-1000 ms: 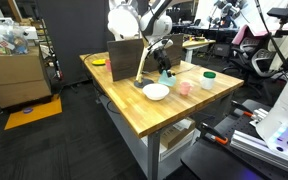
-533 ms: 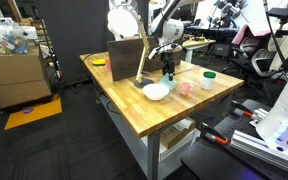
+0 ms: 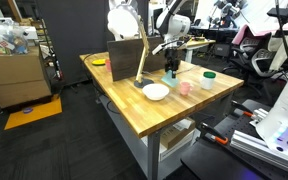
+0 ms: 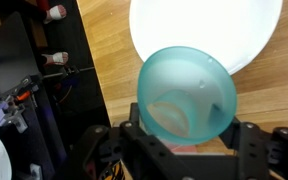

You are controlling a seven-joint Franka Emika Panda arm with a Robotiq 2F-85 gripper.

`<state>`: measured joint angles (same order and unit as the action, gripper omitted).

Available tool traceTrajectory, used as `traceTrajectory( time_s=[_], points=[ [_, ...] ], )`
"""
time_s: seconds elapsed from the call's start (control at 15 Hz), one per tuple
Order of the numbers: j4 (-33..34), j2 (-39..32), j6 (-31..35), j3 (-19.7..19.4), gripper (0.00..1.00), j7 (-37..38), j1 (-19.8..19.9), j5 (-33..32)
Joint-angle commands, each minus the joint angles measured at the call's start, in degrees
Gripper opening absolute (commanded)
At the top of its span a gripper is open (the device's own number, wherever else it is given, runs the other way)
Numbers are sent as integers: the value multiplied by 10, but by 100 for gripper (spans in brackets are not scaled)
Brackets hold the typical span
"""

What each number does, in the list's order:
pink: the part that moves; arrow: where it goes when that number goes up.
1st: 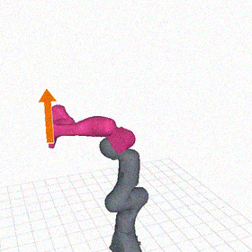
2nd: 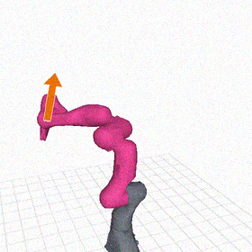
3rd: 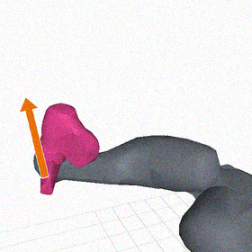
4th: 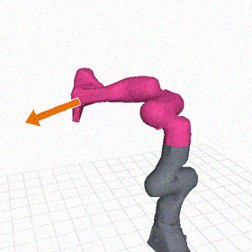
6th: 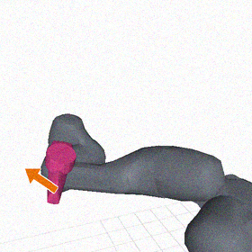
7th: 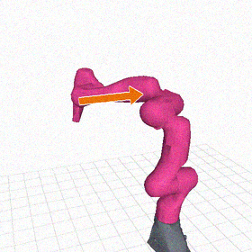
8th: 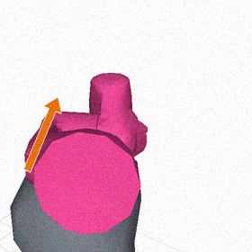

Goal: Pick up the blue cup and pour the water in the white bowl

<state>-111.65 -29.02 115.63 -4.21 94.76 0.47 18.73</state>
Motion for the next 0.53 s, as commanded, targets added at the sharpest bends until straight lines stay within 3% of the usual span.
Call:
traceTrajectory(
  time_s=[0.0,0.47],
  points=[
    [-27,16,25,-3,48,-30,11,13],
    [-33,26,59,-22,48,-78,37,15]
  ],
)
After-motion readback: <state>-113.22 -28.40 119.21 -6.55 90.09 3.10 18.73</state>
